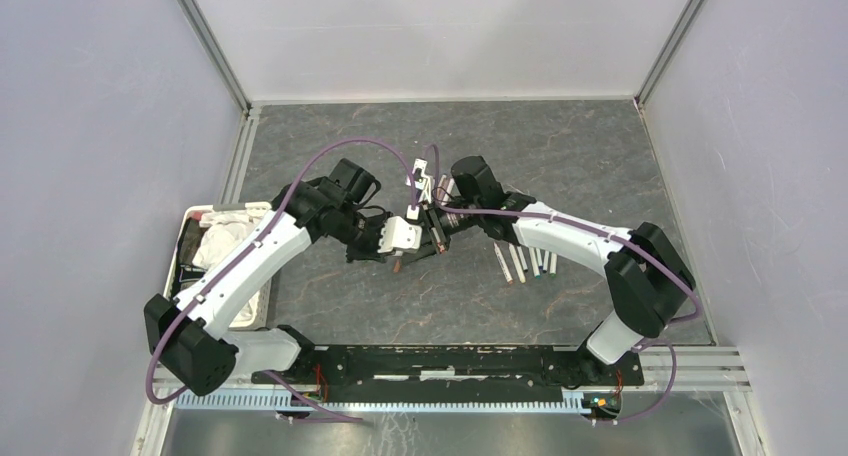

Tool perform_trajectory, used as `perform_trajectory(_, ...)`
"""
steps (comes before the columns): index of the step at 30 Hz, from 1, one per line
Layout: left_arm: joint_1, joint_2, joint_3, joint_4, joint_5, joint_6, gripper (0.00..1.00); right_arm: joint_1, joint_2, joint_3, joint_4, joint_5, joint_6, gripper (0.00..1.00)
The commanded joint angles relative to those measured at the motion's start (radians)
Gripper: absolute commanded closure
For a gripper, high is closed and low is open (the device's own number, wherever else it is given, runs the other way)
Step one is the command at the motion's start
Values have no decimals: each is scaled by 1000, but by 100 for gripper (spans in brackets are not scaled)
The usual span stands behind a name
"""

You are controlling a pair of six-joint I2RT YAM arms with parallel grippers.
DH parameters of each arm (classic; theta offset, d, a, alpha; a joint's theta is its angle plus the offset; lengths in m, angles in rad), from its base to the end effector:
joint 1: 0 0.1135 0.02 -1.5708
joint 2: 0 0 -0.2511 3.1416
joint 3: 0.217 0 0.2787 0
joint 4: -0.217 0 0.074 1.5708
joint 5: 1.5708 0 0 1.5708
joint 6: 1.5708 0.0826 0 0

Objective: Open the pen caps
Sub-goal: Open the pen cap from the pen.

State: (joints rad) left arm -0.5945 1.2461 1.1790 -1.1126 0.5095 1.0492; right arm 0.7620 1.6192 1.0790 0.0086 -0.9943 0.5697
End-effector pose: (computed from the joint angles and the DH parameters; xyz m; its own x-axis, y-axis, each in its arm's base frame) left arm 0.2021 -0.1853 0.2580 0.1759 0.7947 -0.5809 0.9844 -0.1405 0.1058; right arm 0.2409 0.3256 0.2155 -0.7938 -0.3511 -0.4966 -0.5593 0.1007 0.8228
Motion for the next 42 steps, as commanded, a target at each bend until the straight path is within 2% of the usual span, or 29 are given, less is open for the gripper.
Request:
perform_trajectory(1, -1, -1, 53, -45, 90, -4, 96, -8, -37, -8, 53, -6, -30, 100)
perform_trajectory(3, -1, -1, 51, -46, 88, -2, 98, -8, -36, -10, 45, -2, -37, 100)
perform_trajectory(6, -1, -3, 40, -48, 85, 4, 98, -8, -25, -4, 38, 11, -35, 67)
perform_trajectory(8, -1, -2, 32, -47, 84, 12, 98, -6, -5, 6, 70, 12, -2, 54)
perform_trajectory(11, -1, 3, 27, -46, 70, 20, 98, 1, 43, 53, 113, -3, 46, 51)
perform_trajectory(15, -2, 1, 26, -46, 32, 25, 98, 19, 90, 113, 99, -15, 47, 55)
perform_trajectory(22, -1, -9, 1, 7, -19, 10, 98, 30, 93, 91, 99, -27, 36, 61)
perform_trajectory(24, -1, -2, 1, 17, -29, 6, 98, 29, 92, 84, 81, -21, 22, 67)
perform_trajectory(28, -1, 4, -5, 30, -78, 27, 98, 12, 97, 100, -52, 6, -67, 100)
perform_trajectory(35, 29, 14, -53, 55, -268, 122, 98, -92, 70, 100, -348, 67, -345, 100)
perform_trajectory(39, 140, 49, -48, 72, -346, 213, 98, -126, 20, 47, -442, 121, -448, 100)
perform_trajectory(42, 237, 81, -11, 59, -346, 281, 98, -136, -13, 6, -471, 167, -477, 100)
